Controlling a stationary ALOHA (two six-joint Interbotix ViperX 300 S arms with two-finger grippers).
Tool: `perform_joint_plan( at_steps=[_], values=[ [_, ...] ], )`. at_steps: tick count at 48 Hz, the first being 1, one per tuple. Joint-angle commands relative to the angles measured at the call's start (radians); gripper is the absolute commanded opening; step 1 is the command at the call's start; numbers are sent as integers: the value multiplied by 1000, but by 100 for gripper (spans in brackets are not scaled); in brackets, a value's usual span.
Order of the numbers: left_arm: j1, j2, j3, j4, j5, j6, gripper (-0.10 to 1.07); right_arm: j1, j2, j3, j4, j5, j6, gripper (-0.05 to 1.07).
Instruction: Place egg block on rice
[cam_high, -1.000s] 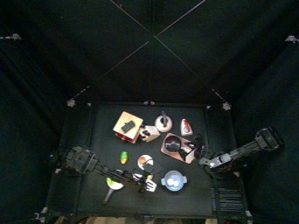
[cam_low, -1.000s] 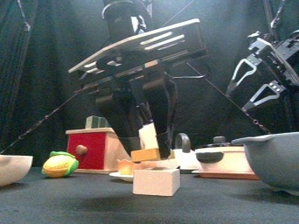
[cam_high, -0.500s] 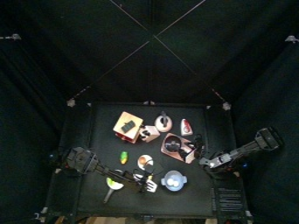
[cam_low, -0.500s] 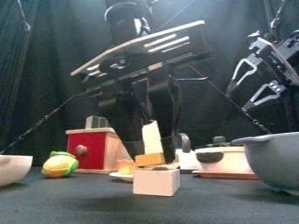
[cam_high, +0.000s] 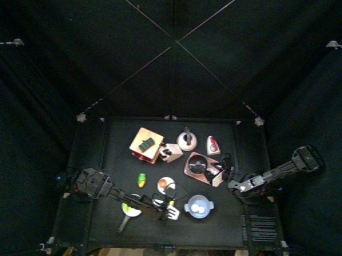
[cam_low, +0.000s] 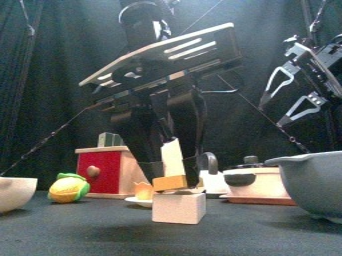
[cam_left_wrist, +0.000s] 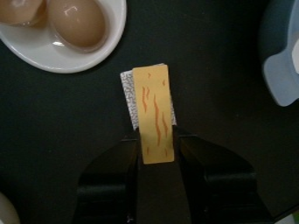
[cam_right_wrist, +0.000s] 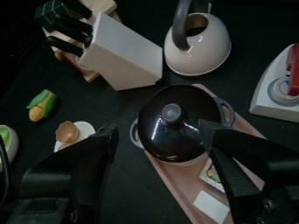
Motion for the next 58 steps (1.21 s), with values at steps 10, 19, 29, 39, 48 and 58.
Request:
perform_joint_plan(
  at_steps=[10,19,29,39,48,58],
  values=[
    [2,-14,-28,2,-2,-2,72,2,-6,-15,-8,2,-2,101],
    [2,-21,-26,11,-2,-2,77,3,-6,-15,-8,2,-2,101],
    [-2,-52,-25,55,12,3,77,3,-6,-17,-8,2,-2,101],
    [-8,-77,-23,143,31,6,75,3,-8,-18,-8,2,-2,101],
    [-6,-64,-23,133,31,6,64,3,-15,-17,-9,2,-3,101],
    [-6,-52,-23,115,25,5,51,3,-15,-15,-9,2,-3,101]
  ],
)
